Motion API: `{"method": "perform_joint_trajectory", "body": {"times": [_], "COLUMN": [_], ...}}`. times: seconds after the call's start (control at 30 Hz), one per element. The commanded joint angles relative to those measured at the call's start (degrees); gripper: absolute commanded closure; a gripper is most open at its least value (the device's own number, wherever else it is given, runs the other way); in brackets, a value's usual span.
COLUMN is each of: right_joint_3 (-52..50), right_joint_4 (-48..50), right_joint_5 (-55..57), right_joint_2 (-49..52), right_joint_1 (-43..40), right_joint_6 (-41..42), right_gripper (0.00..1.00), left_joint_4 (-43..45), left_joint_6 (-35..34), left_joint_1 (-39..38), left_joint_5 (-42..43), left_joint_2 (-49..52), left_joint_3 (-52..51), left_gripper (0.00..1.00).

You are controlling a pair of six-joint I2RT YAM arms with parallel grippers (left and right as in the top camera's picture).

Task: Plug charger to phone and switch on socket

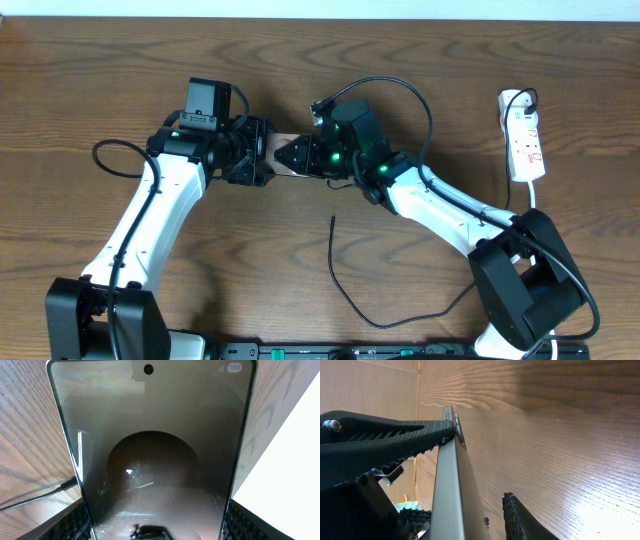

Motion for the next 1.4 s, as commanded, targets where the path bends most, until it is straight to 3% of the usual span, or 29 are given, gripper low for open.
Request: {"method": "perform_joint_trajectory", "body": {"times": [0.0,1.03,1.33,1.37], "right_joint_3": [0.9,0.9,0.9,0.9], "right_joint_4": [0.2,1.9,1.9,1.9], "right_joint_5": [0.1,-1.2,-1.2,-1.2], "right_joint_2": [0.3,0.3,0.3,0.3], "right_joint_1": [0.6,0.5,0.5,0.5], "right_joint_6": [1.3,2.8,2.8,2.8], "right_gripper": [0.77,0.85,0.85,0.84], "left_joint_4": [0.3,0.3,0.3,0.3], "left_joint_6": [-0.3,0.3,0.3,0.4], "left_joint_1": [-0.3,-0.3,-0.3,-0.3], "left_joint_5": [1.1,1.1,1.1,1.1], "left_joint_2": [-1.5,-1.5,-1.5,-1.5], "left_joint_3": [0.4,0.4,0.4,0.4], "left_gripper": [0.87,0.87,0.83,0.79]}}
